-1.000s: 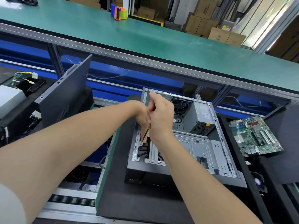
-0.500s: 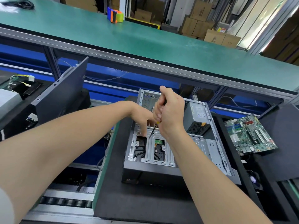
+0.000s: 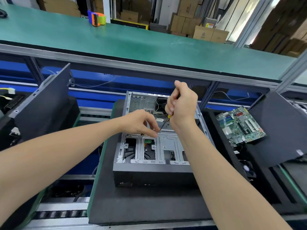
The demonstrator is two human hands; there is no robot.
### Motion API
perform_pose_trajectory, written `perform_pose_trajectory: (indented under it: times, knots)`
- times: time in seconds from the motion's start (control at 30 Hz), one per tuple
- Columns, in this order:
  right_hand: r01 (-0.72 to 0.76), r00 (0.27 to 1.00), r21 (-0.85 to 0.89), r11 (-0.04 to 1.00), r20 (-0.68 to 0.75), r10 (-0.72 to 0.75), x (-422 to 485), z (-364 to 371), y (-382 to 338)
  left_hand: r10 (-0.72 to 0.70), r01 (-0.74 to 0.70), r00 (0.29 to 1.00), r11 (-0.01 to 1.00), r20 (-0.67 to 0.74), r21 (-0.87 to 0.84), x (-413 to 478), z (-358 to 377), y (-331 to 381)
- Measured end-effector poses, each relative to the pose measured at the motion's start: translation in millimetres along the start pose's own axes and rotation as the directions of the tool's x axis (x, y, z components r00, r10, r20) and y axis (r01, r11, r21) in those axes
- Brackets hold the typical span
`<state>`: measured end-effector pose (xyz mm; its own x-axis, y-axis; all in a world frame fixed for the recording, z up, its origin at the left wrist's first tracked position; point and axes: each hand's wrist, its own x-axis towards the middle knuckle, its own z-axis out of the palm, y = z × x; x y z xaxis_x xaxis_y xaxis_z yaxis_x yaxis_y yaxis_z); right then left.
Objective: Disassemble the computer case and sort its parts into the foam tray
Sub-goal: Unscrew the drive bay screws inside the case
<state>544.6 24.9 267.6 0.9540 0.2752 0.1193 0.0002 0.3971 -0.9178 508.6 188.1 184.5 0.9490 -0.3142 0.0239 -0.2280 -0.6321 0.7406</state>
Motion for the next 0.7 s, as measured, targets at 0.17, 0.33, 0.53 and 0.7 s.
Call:
perform_pose_trajectory:
  times: [0.17,0.33,0.53,0.7]
  knots:
    - [0.01,0.999,0.014,1.0,-0.035,-0.009,-1,-20,-6,-0.021,0.023,0.999,0.999,0.032,-0.047,13,10,10]
    - [0.082,0.994,-0.034,0.996,-0.069,-0.084,8,-59,-18,-0.018,0.015,0.999,0.998,0.047,0.055,35,24,28]
    - [0.276,0.909,-0.477,0.834,-0.151,-0.388,41,-140,-49,0.062,-0.058,0.998,0.977,-0.014,0.204,87,56,82]
    - [0.104,0.854,-0.707,0.7,-0.297,-0.427,70,-242,-79,0.102,-0.11,0.994,0.946,0.041,0.305,160,115,145]
